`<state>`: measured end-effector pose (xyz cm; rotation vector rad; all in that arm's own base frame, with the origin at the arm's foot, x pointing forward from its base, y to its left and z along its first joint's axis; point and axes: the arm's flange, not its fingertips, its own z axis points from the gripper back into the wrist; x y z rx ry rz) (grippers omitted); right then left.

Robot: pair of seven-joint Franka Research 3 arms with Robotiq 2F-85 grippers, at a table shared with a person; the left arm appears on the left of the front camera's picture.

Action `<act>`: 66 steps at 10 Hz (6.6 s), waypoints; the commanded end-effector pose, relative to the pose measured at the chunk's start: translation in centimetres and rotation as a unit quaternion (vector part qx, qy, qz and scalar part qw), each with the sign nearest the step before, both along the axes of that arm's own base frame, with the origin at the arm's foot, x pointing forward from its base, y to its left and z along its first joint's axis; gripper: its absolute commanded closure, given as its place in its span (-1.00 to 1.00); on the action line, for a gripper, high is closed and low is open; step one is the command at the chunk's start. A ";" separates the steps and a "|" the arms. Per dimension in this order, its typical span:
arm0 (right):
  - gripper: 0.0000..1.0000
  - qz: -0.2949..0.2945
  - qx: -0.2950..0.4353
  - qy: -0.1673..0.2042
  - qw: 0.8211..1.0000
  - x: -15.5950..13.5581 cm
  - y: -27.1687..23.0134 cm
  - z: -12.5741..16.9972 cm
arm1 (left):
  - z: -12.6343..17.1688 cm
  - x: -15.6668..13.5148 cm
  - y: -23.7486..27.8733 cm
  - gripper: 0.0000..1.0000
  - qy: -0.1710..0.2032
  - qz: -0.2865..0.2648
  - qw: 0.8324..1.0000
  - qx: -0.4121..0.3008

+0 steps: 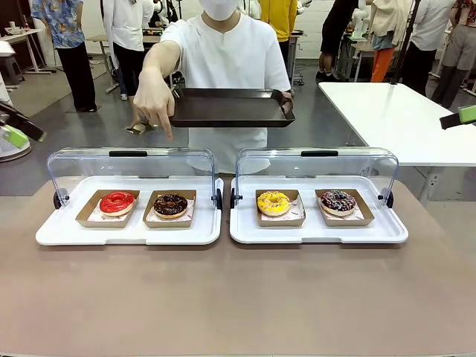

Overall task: Provide the desired donut to the person.
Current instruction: Pick up and lift the Paper togo box containing the Donut pointed at by the person.

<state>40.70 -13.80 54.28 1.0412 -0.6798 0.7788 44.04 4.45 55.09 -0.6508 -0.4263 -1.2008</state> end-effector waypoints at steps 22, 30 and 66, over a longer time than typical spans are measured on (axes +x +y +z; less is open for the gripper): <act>-1.00 0.001 0.001 -0.001 1.000 0.0 0.0 0.0 | -17.5 3.2 -25.1 -1.00 -0.075 -0.186 0.935 0.292; -1.00 0.001 0.001 -0.001 1.000 0.0 0.0 0.0 | -20.0 4.2 -24.9 -1.00 -0.109 -0.168 0.926 0.318; -1.00 0.001 0.001 -0.001 1.000 0.0 0.0 0.0 | -0.5 0.2 -26.5 1.00 -0.148 -0.194 0.892 0.381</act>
